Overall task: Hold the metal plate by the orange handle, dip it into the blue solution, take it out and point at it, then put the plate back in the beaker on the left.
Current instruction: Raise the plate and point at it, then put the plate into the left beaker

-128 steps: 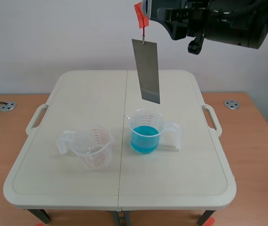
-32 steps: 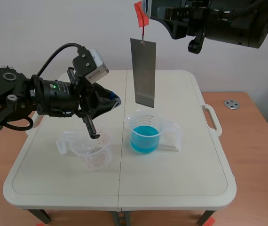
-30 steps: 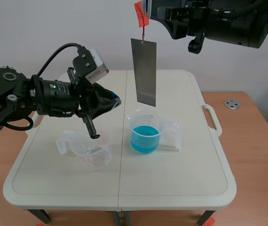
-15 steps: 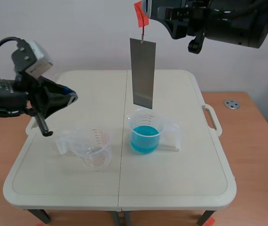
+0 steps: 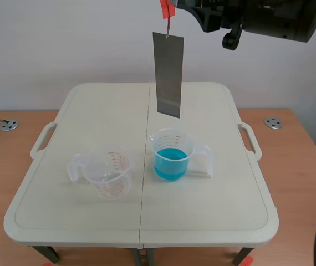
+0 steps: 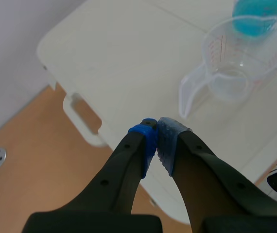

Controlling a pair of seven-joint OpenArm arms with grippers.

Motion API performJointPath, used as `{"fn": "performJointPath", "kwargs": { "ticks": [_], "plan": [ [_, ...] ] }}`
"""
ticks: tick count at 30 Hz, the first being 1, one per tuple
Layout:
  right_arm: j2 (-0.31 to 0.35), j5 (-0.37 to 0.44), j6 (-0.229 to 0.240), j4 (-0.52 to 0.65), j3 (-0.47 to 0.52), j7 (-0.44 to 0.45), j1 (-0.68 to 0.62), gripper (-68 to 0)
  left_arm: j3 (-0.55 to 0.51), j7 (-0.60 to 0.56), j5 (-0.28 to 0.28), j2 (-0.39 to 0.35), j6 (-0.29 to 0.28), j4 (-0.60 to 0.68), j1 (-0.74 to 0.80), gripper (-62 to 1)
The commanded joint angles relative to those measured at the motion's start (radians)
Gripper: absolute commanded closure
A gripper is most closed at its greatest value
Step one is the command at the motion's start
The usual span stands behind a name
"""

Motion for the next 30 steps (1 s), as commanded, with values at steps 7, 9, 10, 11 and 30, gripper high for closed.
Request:
{"fn": "performJointPath", "kwargs": {
  "ticks": [7, 9, 10, 11, 30],
  "plan": [
    [-0.001, 0.027, 0.011, 0.025, -0.055, 0.017, 0.035, -1.5, -0.198, -0.059, -0.007, 0.095, -0.001, 0.041, 0.266, -1.5],
    [-0.001, 0.034, 0.011, 0.025, -0.068, 0.017, 0.035, -1.5, -0.239, -0.059, -0.006, 0.131, -0.001, 0.041, 0.322, -1.5],
    [-0.001, 0.035, 0.011, 0.025, -0.074, 0.017, 0.035, -1.5, -0.257, -0.059, -0.003, 0.148, -0.001, 0.041, 0.351, -1.5],
    [-0.001, 0.037, 0.011, 0.025, -0.081, 0.017, 0.035, -1.5, -0.272, -0.060, 0.003, 0.164, -0.001, 0.041, 0.376, -1.5],
    [-0.004, 0.041, 0.011, 0.025, -0.230, 0.049, 0.036, -1.5, -0.299, -0.059, 0.158, 0.409, -0.002, 0.039, 0.603, -1.5]
  ]
}}
